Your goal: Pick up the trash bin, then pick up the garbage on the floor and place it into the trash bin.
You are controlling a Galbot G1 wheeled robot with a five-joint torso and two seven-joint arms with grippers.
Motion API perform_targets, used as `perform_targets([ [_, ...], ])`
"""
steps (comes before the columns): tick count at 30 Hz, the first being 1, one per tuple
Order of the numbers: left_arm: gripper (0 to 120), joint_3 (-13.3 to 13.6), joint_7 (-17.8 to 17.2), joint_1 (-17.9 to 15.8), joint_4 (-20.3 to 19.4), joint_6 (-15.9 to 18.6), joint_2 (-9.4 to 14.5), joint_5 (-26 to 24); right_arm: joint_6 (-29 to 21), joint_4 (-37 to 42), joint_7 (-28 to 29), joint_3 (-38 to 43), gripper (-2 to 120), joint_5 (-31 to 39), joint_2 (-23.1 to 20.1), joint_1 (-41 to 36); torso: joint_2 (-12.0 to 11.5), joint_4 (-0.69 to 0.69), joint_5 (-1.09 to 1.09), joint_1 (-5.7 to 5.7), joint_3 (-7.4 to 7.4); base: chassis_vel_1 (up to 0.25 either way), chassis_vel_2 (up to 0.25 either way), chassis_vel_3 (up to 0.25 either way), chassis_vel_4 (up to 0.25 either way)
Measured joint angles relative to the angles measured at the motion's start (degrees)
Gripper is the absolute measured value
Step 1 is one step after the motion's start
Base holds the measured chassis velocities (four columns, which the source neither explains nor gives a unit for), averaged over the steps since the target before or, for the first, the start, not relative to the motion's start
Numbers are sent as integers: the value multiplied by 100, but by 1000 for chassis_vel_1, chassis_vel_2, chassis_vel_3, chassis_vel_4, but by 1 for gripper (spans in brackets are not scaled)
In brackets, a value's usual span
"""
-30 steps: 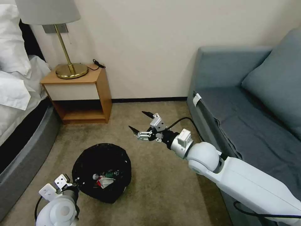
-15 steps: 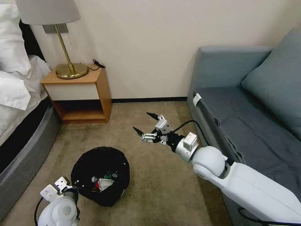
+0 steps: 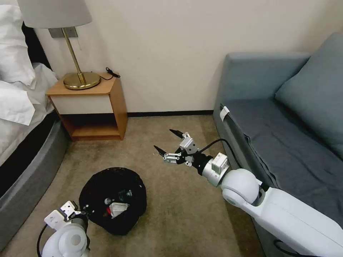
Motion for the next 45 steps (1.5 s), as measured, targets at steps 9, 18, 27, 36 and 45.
perform_targets([
  [9,62,-25,175,73,-70,-60,0,201,3,-2,-1,10,87,-4,17,-39,0,0,0,0,0,0,0,0,0],
  [18,94,-124,1375,436,-700,-306,69,1054,-164,74,97,128,87,257,127,-67,0,1,-2,0,1,0,0,0,0],
  [27,98,-361,2984,662,-1005,-960,305,1553,-505,311,500,816,100,435,330,-610,0,0,0,0,0,0,0,0,0],
  [36,99,-388,3881,744,-970,-1892,542,2134,-739,683,977,1734,100,337,518,-1423,0,-1,-1,0,0,0,0,0,0],
  [45,100,-195,4408,918,-1133,-2628,682,3047,-453,1078,1253,2688,100,-23,1027,-2117,0,0,0,0,0,0,0,0,0],
])
